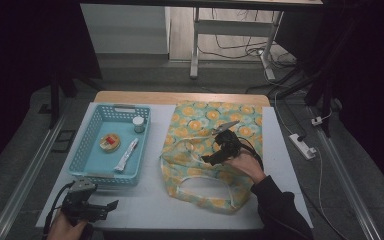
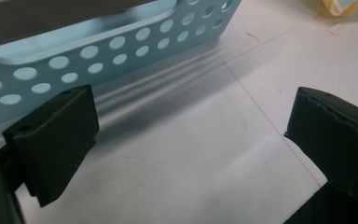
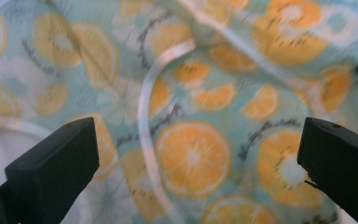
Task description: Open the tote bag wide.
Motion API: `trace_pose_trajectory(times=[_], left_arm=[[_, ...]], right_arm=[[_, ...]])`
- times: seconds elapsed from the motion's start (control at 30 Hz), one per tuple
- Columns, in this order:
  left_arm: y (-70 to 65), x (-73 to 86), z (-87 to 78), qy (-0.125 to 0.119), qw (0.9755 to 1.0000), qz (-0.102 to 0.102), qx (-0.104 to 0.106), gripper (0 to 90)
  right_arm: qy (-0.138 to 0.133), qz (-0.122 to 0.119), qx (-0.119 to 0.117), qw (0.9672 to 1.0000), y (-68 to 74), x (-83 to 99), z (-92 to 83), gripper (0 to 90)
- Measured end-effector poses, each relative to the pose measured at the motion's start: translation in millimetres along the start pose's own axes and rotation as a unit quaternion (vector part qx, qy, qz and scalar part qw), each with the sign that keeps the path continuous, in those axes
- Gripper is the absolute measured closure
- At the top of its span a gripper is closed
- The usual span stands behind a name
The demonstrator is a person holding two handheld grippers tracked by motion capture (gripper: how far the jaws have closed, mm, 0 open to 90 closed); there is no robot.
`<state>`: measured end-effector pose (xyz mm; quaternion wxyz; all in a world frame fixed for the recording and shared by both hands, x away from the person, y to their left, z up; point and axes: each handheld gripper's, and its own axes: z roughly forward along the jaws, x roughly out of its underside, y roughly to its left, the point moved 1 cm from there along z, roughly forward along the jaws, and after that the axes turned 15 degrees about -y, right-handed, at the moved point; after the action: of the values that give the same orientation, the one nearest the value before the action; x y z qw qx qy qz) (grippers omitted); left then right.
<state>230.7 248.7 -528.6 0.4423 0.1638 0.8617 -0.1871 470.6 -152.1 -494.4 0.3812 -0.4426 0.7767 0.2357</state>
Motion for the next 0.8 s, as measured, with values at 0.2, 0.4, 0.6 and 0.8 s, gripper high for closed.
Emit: trace_pose_trajectory(times=[0.2,0.4,0.6,0.8], left_arm=[[-0.3,-0.1,0.0,0.001,1.0,0.0,0.0,2.5],[0.5,0.0,-0.6,-0.002,1.0,-0.002,0.002,2.5],[0.2,0.1,-0.7,-0.002,1.0,-0.001,0.001,2.5],[0.1,0.0,-0.3,-0.001,1.0,-0.001,0.0,2.6]], right_arm=[[0.029,0.0,-0.011,0.9995,7.9,21.2,6.4,0.0],[0.053,-0.017,-0.005,0.9984,15.6,34.6,16.5,0.0],[0.043,-0.035,0.008,0.9984,20.8,38.3,11.2,10.8],[0.035,-0.04,0.004,0.9986,19.9,38.3,1.5,37.3]])
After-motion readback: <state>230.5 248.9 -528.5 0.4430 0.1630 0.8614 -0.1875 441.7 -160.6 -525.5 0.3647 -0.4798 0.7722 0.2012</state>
